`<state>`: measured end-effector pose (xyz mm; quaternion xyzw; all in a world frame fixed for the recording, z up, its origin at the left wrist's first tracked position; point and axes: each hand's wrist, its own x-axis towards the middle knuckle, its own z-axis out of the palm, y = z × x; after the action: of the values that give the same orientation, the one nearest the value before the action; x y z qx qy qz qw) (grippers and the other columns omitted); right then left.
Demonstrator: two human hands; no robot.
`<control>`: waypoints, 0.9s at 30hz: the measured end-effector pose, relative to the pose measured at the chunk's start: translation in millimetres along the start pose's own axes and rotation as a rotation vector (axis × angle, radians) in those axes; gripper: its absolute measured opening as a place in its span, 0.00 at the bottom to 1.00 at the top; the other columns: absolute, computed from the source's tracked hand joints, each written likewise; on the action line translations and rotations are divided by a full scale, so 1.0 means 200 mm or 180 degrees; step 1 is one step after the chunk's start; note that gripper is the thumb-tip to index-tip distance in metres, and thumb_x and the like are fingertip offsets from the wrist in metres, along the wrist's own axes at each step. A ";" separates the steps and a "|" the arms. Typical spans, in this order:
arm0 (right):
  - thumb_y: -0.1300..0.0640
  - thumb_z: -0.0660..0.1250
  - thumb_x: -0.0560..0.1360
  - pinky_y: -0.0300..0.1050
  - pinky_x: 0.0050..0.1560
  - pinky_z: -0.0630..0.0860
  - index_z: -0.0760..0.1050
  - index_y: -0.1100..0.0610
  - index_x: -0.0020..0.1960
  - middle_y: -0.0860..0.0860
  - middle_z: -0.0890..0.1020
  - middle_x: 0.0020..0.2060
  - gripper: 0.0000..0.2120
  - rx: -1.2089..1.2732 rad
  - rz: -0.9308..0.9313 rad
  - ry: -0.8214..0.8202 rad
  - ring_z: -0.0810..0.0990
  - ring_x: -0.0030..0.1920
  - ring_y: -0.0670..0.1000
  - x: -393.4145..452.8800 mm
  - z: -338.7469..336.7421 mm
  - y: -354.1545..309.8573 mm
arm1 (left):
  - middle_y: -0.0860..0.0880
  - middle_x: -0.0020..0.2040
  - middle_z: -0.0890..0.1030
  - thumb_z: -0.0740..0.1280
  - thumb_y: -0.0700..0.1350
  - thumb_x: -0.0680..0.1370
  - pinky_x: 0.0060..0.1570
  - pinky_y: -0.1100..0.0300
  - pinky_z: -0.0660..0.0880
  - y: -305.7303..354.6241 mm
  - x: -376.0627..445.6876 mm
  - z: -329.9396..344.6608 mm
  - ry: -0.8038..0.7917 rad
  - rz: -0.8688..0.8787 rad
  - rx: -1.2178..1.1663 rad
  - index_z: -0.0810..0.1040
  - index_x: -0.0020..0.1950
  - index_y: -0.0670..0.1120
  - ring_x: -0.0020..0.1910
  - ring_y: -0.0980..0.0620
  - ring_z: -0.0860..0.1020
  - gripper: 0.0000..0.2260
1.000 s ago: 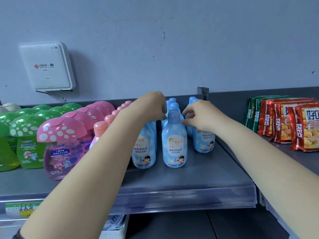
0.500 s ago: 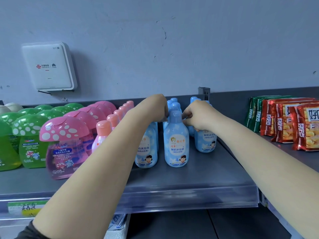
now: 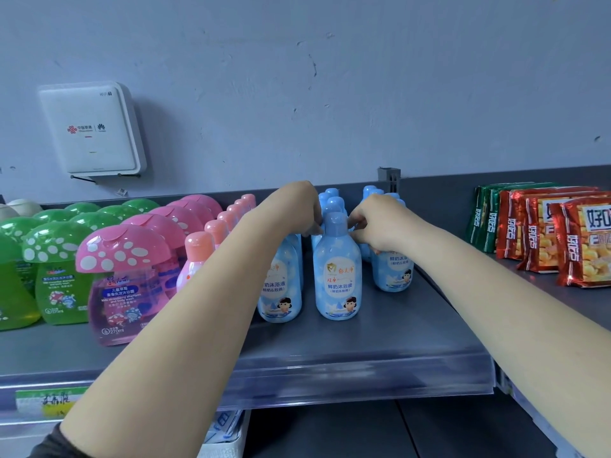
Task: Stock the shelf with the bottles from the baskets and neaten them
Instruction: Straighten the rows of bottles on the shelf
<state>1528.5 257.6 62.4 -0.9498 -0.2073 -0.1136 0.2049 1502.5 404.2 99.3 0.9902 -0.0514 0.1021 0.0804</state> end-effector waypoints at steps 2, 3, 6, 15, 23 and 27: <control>0.55 0.66 0.76 0.38 0.28 0.68 0.76 0.56 0.61 0.52 0.82 0.48 0.14 -0.0043 0.0016 -0.0045 0.73 0.26 0.46 0.00 -0.01 0.00 | 0.48 0.37 0.73 0.68 0.42 0.75 0.13 0.71 0.58 0.00 0.01 0.00 -0.0008 -0.0021 0.0046 0.82 0.53 0.40 0.26 0.53 0.65 0.09; 0.55 0.66 0.76 0.38 0.29 0.68 0.77 0.56 0.59 0.52 0.82 0.48 0.13 -0.0079 0.0000 -0.0051 0.73 0.26 0.46 0.00 -0.01 0.00 | 0.48 0.36 0.72 0.68 0.41 0.75 0.16 0.69 0.61 0.00 0.02 0.01 -0.0028 -0.0018 0.0073 0.82 0.51 0.41 0.26 0.52 0.64 0.08; 0.56 0.69 0.74 0.38 0.41 0.72 0.80 0.57 0.55 0.51 0.82 0.48 0.10 -0.0120 -0.0132 0.0358 0.79 0.39 0.48 0.01 -0.07 0.00 | 0.47 0.36 0.70 0.68 0.39 0.73 0.30 0.64 0.65 -0.03 0.05 -0.01 0.0107 0.0132 0.0017 0.79 0.43 0.46 0.31 0.49 0.65 0.02; 0.55 0.73 0.70 0.37 0.46 0.68 0.80 0.56 0.54 0.49 0.81 0.44 0.13 -0.0091 -0.0224 0.0566 0.77 0.45 0.46 0.15 -0.28 0.00 | 0.46 0.44 0.82 0.70 0.39 0.72 0.35 0.63 0.69 -0.10 0.19 -0.25 0.0557 0.0245 0.0315 0.83 0.48 0.42 0.40 0.50 0.75 0.07; 0.48 0.75 0.67 0.49 0.56 0.77 0.79 0.54 0.54 0.48 0.82 0.51 0.18 -0.0897 -0.0044 -0.0266 0.79 0.52 0.51 0.27 -0.23 -0.01 | 0.52 0.39 0.82 0.71 0.45 0.71 0.37 0.64 0.70 -0.14 0.31 -0.16 -0.0150 0.0499 0.0356 0.83 0.44 0.48 0.39 0.54 0.76 0.04; 0.49 0.75 0.68 0.44 0.49 0.76 0.79 0.55 0.56 0.48 0.80 0.51 0.19 -0.1204 0.0009 -0.0591 0.78 0.50 0.52 0.31 -0.22 -0.03 | 0.53 0.37 0.82 0.70 0.46 0.72 0.34 0.65 0.67 -0.12 0.36 -0.13 -0.0415 0.0547 0.0353 0.83 0.45 0.48 0.36 0.59 0.75 0.04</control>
<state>1575.6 264.4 121.8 -0.9780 -0.1990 -0.0622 0.0030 1571.4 425.8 135.3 0.9896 -0.1355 0.0467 0.0130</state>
